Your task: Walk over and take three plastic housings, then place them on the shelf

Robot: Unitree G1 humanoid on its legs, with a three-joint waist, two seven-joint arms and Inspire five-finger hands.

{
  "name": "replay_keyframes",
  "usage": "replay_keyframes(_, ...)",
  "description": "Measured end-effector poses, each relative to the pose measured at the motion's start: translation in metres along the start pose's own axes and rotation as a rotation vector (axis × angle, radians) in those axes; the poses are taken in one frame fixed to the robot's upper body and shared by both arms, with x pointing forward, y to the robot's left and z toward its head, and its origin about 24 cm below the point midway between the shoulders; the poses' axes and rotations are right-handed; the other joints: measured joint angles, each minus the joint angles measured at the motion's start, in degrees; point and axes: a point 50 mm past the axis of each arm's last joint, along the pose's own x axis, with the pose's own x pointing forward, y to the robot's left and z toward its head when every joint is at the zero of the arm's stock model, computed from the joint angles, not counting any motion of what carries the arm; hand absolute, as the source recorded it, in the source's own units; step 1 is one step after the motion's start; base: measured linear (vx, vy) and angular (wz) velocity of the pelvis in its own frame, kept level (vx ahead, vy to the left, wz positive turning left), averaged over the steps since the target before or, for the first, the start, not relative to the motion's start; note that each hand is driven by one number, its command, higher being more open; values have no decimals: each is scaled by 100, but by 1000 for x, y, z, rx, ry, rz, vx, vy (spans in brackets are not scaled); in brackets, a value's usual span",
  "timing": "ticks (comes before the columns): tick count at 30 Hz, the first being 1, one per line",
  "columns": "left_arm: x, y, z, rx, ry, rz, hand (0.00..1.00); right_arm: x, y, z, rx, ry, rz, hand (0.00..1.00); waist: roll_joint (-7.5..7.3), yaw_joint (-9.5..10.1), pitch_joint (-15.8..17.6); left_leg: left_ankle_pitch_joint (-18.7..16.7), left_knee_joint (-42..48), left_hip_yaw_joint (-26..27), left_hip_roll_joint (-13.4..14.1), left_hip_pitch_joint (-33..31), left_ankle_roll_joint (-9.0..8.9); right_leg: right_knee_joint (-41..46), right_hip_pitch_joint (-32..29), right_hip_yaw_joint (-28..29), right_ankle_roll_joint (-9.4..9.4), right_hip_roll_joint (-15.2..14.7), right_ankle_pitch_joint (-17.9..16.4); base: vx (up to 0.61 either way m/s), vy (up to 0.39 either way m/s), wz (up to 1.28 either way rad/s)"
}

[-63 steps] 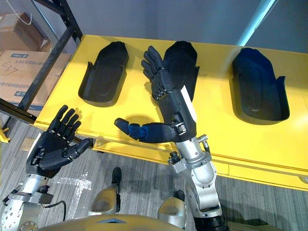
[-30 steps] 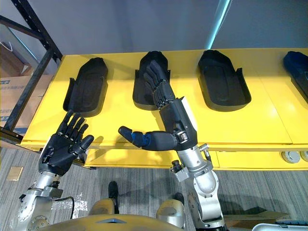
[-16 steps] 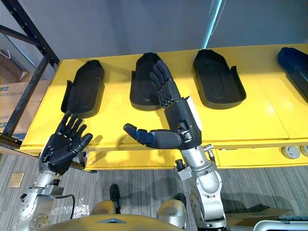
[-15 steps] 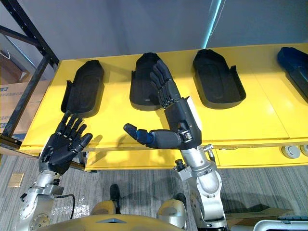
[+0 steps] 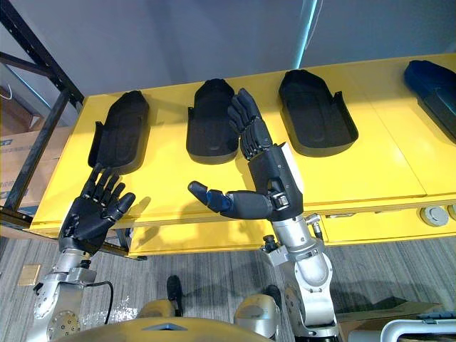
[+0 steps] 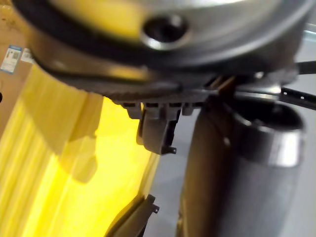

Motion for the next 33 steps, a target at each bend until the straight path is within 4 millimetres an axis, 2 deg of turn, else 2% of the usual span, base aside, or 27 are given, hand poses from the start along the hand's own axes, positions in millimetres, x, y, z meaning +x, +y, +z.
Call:
replay_keyframes(8,0,1,0,-1,0,11,100,-2,0,0,-5,8,-5,100,59,-1,12,-63,-2,65,-2,54,-30,-52,28,40,-27,-5,-17,-9,0,-4)
replay_keyframes(12,-3,0,2,4,-10,-12,100,-7,-1,-1,-26,18,-35,100,48,9,8,-54,0,70,-2,83,-18,-99,101,42,28,6,28,18,-5,1)
replay_keyframes(14,-7,-3,9,11,-36,-38,100,-9,-2,-1,-50,30,-59,100,26,14,7,-62,0,74,0,122,-27,-133,160,41,28,13,29,17,-6,0)
replay_keyframes(20,-14,-34,47,81,-179,-288,100,-19,-22,5,-162,33,-227,100,-137,41,-33,-161,-2,96,30,297,-52,-287,414,16,25,44,39,-3,-1,-1)
replay_keyframes(23,-17,-49,60,118,-232,-439,100,-22,-35,17,-221,1,-304,100,-197,35,-56,-168,-3,168,91,335,-68,-305,419,46,1,99,54,-20,-10,-9)
replay_keyframes(27,-21,-66,83,101,-355,-605,100,-27,-48,45,-324,-105,-405,100,-238,-42,-111,-200,-2,278,185,399,-114,-386,411,162,-42,194,105,-1,-13,-16)
replay_keyframes(30,-23,-71,98,90,-447,-685,100,-32,-57,54,-378,-128,-462,100,-279,-139,-218,-220,-3,399,207,473,-137,-412,407,272,-46,215,108,5,-5,-21)
replay_keyframes(33,-16,-77,107,90,-501,-770,100,-37,-62,57,-396,-134,-526,100,-289,-162,-285,-229,-3,478,223,490,-144,-434,368,345,-54,232,133,-5,0,-15)
